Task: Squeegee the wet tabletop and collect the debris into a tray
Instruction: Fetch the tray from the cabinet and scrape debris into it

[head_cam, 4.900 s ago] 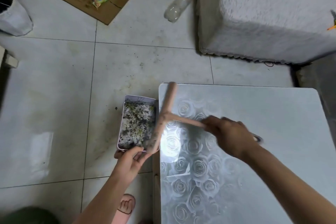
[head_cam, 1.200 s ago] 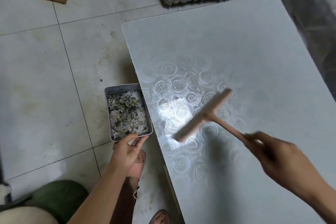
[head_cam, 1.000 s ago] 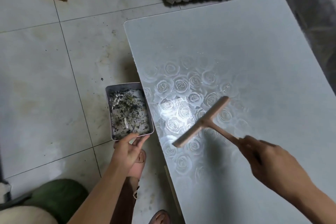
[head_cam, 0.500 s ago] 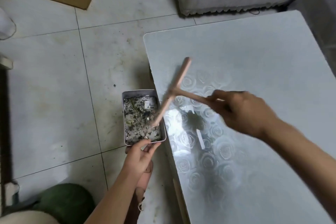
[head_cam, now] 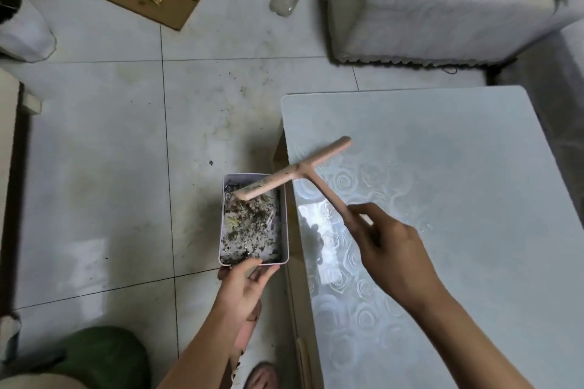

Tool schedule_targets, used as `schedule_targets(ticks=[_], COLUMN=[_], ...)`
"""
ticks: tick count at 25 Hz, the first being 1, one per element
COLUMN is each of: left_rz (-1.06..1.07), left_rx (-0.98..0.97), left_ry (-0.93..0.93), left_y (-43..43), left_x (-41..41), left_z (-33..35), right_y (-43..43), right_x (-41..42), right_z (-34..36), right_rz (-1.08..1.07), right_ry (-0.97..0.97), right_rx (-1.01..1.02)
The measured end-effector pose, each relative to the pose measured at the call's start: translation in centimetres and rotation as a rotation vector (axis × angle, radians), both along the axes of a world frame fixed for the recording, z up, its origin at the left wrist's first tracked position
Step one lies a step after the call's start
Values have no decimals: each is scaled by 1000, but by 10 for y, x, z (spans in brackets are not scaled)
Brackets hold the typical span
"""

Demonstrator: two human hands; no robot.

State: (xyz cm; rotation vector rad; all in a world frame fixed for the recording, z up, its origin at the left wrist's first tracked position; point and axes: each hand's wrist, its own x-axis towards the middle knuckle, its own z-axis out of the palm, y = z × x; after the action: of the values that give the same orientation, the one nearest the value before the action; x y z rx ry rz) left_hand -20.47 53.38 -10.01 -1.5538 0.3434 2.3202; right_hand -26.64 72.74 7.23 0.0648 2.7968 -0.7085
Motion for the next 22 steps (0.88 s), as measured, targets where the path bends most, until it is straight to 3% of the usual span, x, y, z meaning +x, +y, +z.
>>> schedule_targets(ticks=[9, 22], left_rz=[65, 119], left_rx=[-106, -534], left_ry=[37, 48], left_y=[-88, -322], left_x=[14, 164], left_z=[86, 209], right_y=[-35, -237], right_x=[27, 66], right_z=[56, 133], right_rz=[-45, 407], right_ry=[-113, -172], right_rx=[-145, -343])
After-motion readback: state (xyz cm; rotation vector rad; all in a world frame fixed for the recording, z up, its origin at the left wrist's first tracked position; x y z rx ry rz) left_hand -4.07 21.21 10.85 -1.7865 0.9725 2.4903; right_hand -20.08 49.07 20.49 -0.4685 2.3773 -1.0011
